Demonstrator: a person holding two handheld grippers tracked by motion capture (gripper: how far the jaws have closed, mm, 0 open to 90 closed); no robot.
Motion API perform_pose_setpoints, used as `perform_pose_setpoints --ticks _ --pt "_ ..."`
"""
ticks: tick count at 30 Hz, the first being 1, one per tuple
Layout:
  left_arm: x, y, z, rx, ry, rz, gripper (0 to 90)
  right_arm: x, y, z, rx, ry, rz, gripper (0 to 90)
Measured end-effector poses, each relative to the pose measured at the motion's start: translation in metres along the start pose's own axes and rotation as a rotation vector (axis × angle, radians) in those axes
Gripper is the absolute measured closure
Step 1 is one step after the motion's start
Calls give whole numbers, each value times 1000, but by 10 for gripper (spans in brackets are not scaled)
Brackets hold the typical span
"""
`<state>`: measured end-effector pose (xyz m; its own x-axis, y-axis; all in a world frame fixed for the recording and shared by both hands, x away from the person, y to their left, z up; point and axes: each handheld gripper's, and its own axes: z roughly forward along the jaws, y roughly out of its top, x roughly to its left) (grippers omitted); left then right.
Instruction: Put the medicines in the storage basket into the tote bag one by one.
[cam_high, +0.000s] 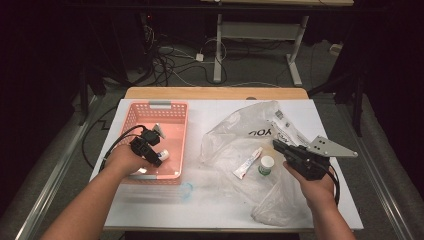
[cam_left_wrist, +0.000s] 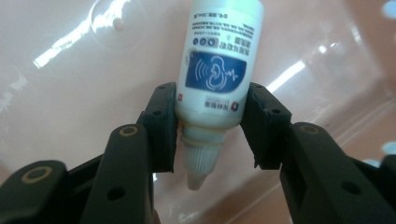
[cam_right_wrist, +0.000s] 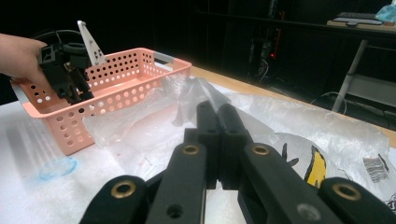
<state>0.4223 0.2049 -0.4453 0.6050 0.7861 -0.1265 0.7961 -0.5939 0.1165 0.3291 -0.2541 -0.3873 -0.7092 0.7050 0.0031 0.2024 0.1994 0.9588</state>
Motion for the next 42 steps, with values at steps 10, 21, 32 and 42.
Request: perform_pose_setpoints --ticks 10,21,32,42 --pt "-13 -14 -24 -180 -39 -30 567 1 1 -1 -4 -4 3 900" --pt "-28 -42 -35 -391 -37 -27 568 2 1 0 -4 -1 -1 900" --pt "-36 -59 -38 -575 -57 -45 569 3 -1 2 3 -2 -2 900" --pt "-48 -69 -38 -701 -70 -28 570 4 0 2 2 0 -7 900"
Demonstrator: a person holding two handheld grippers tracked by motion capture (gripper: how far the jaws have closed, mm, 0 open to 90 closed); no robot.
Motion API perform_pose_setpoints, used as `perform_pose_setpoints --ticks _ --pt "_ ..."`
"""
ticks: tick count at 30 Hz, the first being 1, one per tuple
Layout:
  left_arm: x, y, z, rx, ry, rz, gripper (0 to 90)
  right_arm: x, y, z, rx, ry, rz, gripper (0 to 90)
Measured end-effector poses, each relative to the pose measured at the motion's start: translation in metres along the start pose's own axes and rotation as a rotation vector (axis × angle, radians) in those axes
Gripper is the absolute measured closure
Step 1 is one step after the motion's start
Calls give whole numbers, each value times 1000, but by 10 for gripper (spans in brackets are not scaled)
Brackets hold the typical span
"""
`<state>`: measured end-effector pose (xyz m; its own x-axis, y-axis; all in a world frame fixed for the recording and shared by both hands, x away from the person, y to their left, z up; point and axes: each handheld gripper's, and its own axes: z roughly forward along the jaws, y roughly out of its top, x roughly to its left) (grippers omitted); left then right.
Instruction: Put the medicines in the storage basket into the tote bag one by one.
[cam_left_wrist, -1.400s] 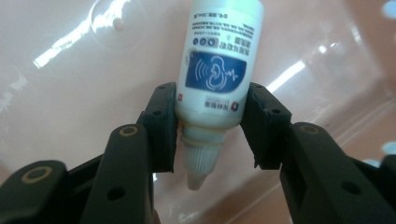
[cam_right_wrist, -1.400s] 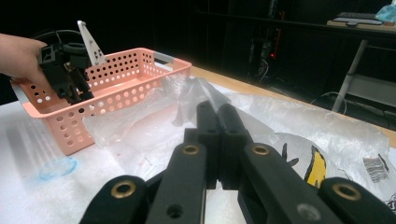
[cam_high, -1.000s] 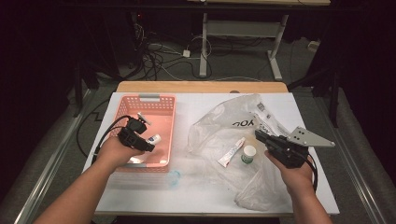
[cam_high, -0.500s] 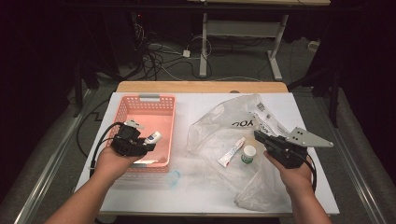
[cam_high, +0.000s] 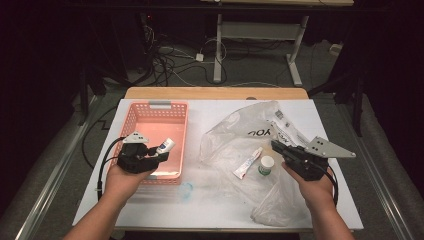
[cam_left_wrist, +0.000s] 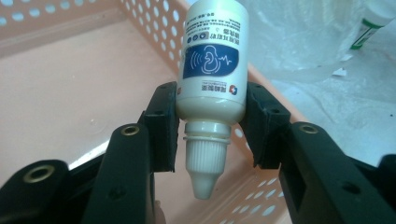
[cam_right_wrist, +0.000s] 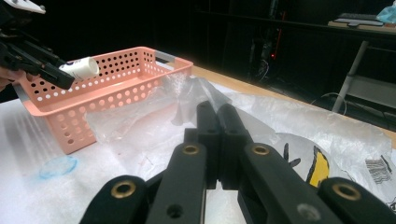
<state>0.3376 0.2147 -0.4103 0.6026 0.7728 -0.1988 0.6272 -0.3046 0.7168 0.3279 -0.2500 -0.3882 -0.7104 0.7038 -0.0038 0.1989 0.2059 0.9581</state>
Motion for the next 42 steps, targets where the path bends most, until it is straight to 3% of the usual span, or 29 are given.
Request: perform_pose_setpoints --ticks 7,21,29,42 --pt "-24 7 -4 -48 -54 44 571 1 1 1 2 1 -6 900" --pt "-74 20 12 -39 -173 130 571 1 2 -2 -7 -4 -1 900" --pt "-101 22 32 -24 -230 159 571 1 3 -3 -14 -3 -5 900" --pt "-134 34 75 10 -261 176 570 1 3 -2 -14 3 -5 900"
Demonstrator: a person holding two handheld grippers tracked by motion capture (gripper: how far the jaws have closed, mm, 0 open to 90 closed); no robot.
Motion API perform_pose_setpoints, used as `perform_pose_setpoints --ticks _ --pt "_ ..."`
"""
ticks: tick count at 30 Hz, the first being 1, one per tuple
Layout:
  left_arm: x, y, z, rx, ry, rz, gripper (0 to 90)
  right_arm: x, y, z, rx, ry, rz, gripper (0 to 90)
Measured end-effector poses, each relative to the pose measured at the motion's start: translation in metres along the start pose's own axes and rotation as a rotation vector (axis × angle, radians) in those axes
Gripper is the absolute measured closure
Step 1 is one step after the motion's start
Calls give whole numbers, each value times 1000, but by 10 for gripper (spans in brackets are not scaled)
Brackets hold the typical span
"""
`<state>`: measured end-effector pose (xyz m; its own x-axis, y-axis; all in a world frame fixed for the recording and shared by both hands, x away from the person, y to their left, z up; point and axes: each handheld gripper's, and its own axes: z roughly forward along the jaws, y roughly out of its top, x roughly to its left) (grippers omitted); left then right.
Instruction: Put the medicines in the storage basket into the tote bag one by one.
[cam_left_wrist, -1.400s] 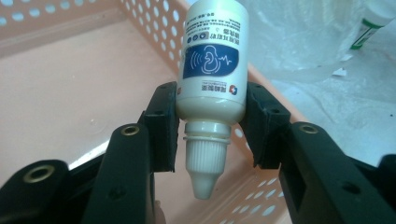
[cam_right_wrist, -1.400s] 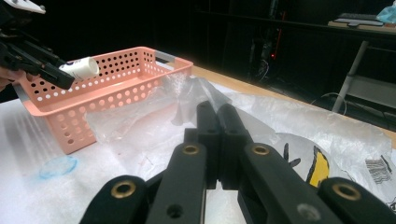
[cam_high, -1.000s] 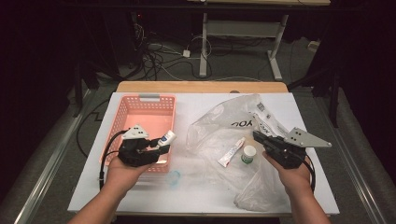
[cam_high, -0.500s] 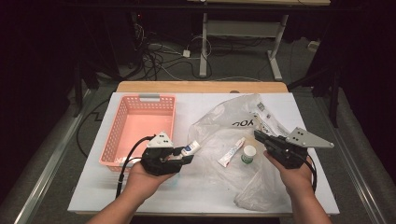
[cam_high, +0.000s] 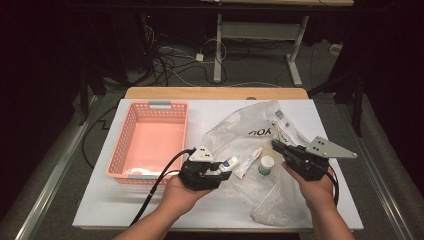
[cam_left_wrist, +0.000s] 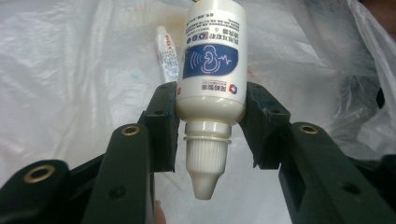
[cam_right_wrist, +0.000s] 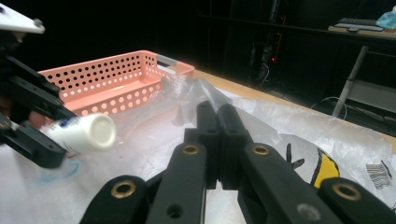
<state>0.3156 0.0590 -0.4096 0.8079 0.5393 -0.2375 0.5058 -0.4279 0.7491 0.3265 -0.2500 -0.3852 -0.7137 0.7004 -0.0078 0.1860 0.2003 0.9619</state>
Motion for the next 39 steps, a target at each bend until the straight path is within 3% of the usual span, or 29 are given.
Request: perform_pose_setpoints --ticks 7,14,19,27,31,39 --pt "-4 9 28 9 32 2 570 0 0 0 -4 2 0 900" --pt "-2 18 50 14 47 -10 570 -1 1 -1 -7 4 7 900" --pt "2 22 65 26 82 -10 569 -1 1 -1 -8 6 5 900" --pt "21 32 92 44 184 -16 568 -3 -2 1 -5 0 12 900" --pt "31 35 104 53 187 -44 566 -6 -3 1 -9 0 25 900" --pt "40 36 129 70 217 -52 569 -6 -3 1 -6 3 28 900"
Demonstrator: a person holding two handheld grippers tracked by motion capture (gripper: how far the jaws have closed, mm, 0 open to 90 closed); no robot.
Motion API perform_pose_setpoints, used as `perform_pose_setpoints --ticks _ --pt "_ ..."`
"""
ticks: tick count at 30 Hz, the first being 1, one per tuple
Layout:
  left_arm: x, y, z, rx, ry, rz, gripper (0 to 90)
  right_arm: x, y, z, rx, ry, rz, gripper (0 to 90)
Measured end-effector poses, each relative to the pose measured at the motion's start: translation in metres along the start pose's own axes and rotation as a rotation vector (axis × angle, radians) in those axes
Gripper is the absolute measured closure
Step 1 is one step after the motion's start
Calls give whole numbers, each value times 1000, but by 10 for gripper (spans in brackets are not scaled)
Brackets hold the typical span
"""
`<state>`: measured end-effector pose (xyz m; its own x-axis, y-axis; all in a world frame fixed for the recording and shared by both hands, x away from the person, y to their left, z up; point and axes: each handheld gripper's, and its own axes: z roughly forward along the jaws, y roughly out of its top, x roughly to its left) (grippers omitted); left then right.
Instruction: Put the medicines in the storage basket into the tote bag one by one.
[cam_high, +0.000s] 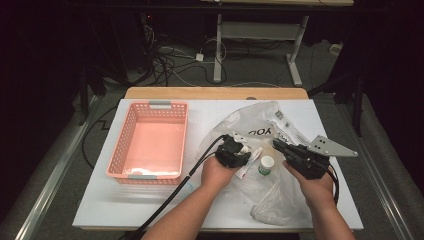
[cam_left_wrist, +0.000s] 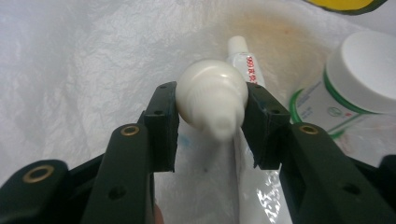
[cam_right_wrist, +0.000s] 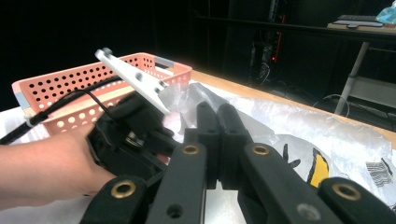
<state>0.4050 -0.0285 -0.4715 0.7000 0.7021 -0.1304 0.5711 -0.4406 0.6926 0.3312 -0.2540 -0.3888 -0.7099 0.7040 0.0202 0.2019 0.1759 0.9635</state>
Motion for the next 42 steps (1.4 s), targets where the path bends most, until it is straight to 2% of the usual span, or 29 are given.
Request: perform_pose_setpoints --ticks 6,10,13,15,19,25,31,34,40,42 --pt "2 7 8 -9 -6 -23 571 1 0 0 2 0 0 900" --pt "1 5 9 16 -16 -18 558 0 0 0 2 1 0 900" --pt "0 5 7 21 -33 -35 453 0 0 0 1 2 1 900" --pt "-3 6 2 7 -39 -35 420 0 0 -1 1 4 2 900" --pt "-9 6 -8 -8 -46 4 402 1 0 -1 0 4 -4 900" --pt "-15 -1 -27 -61 -87 19 402 1 1 -1 1 1 -7 900" --pt "-19 -18 -50 -91 -133 47 400 1 2 -3 0 1 -7 900" --pt "-22 -28 -59 -91 -158 62 388 1 2 -2 -4 1 -12 900" --pt "-27 -55 -79 -98 -191 86 333 2 3 -3 -2 -3 -9 900" --pt "-28 -66 -86 -104 -189 92 317 2 3 -3 -2 -2 -8 900"
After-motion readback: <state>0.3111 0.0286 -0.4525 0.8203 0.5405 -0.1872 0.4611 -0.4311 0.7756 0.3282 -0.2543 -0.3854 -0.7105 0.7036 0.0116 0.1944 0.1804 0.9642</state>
